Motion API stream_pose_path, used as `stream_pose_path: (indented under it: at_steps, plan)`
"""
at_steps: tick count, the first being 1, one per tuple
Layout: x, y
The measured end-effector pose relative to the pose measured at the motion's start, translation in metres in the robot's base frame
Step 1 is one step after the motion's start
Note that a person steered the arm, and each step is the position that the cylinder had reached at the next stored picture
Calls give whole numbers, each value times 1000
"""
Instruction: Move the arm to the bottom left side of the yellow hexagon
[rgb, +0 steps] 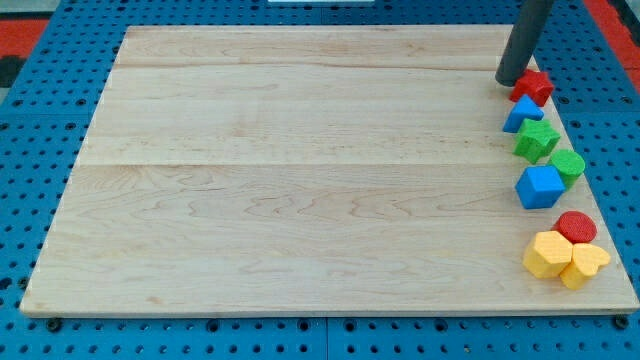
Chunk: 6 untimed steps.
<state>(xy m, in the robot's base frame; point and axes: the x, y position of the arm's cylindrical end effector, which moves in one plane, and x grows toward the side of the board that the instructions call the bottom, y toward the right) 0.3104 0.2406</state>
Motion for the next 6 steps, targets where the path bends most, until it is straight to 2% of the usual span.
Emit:
stream_pose_path:
  at_steps: [2, 3, 6]
  plan:
    - [-8, -25]
    - [36, -62]
    - [306, -73]
